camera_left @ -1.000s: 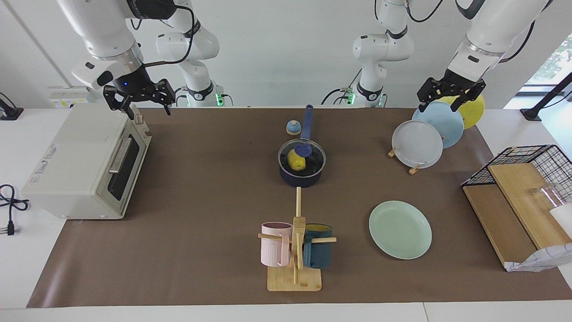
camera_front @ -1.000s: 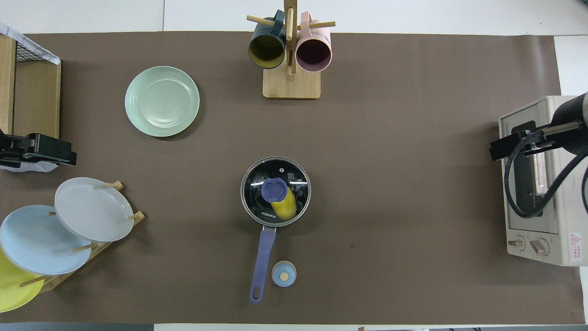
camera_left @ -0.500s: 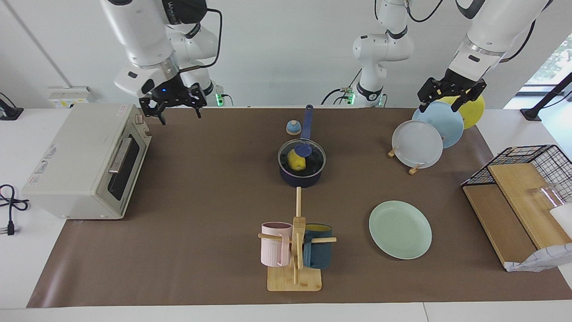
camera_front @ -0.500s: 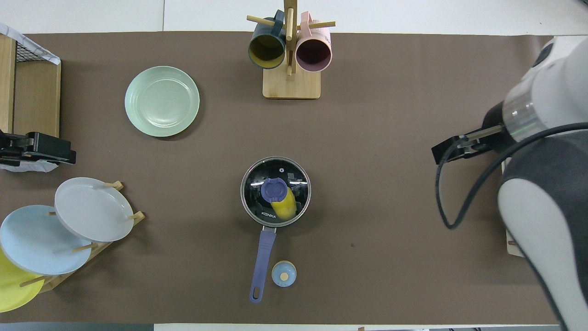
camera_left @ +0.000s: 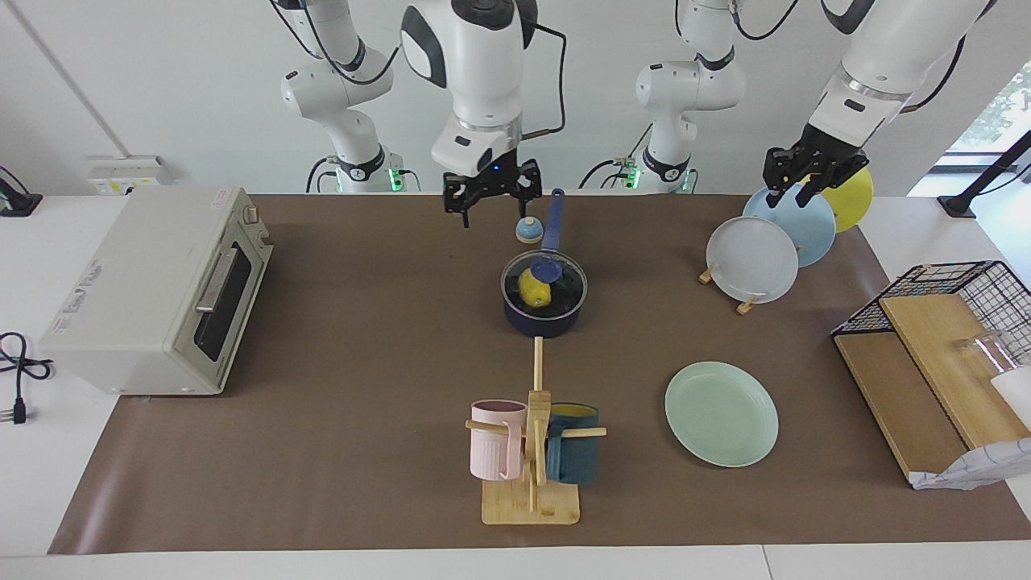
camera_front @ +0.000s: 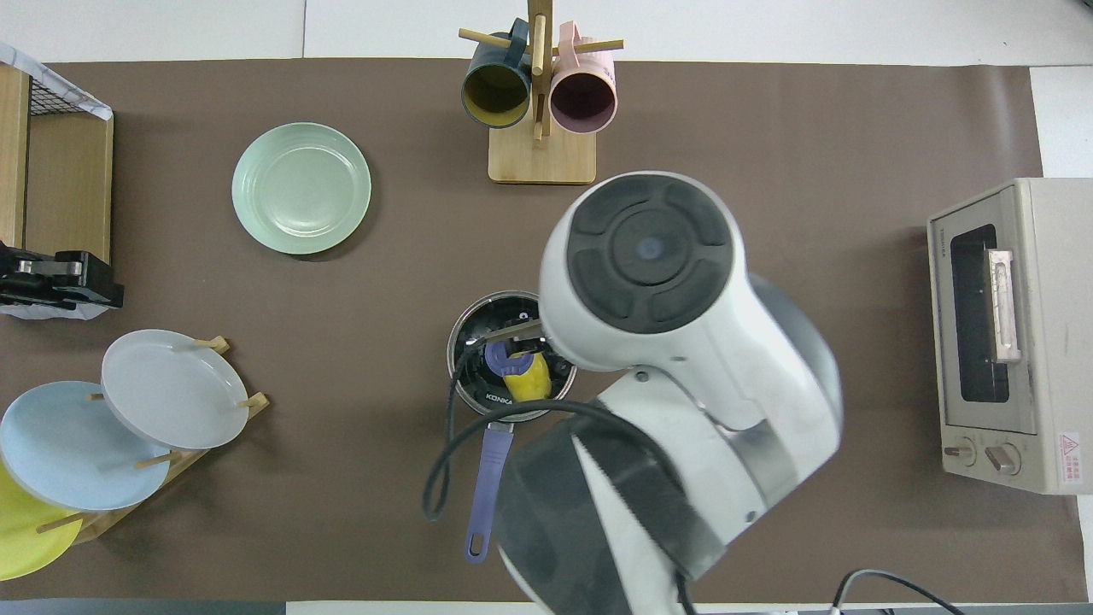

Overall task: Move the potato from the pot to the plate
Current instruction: 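Reach the right gripper to the glass lid on the black saucepan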

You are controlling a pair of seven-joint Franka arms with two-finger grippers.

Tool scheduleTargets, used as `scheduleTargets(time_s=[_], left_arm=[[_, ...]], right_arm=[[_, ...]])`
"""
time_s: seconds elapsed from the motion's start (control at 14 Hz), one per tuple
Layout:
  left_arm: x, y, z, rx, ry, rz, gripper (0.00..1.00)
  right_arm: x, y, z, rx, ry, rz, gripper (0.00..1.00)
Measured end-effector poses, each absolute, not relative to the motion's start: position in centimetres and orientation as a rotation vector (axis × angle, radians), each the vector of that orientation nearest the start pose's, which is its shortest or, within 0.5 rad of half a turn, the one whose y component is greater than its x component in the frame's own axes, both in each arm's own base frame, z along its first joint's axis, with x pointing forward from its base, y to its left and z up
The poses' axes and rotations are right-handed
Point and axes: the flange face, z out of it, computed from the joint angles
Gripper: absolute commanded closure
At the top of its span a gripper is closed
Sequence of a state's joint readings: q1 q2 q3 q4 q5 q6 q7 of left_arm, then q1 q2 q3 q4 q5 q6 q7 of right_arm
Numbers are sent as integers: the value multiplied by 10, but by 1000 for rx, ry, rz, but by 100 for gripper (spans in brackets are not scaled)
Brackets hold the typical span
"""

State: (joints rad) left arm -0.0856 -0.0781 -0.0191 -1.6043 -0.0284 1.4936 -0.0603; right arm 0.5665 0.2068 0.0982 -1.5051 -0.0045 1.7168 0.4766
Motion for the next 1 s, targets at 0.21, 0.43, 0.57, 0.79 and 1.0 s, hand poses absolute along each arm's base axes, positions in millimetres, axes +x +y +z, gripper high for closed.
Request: scheduleTargets(time_s=[0.21, 0.43, 0.57, 0.79, 1.0], left_arm=[[519, -58, 644, -3164, 73, 55, 100], [519, -58, 644, -3164, 73, 55, 1], [519, -58, 644, -3164, 74, 53, 0], [519, -59, 645, -3165, 76, 50, 0], [519, -59, 645, -3165, 77, 49, 0]], right_arm=[[489, 426, 511, -3112, -291, -43, 0], [494, 434, 487, -3130, -295, -67, 0], [492, 440, 465, -3131, -312, -76, 0], [485, 449, 439, -3157, -300, -71, 0], [480, 452, 424, -3165, -272, -76, 0]])
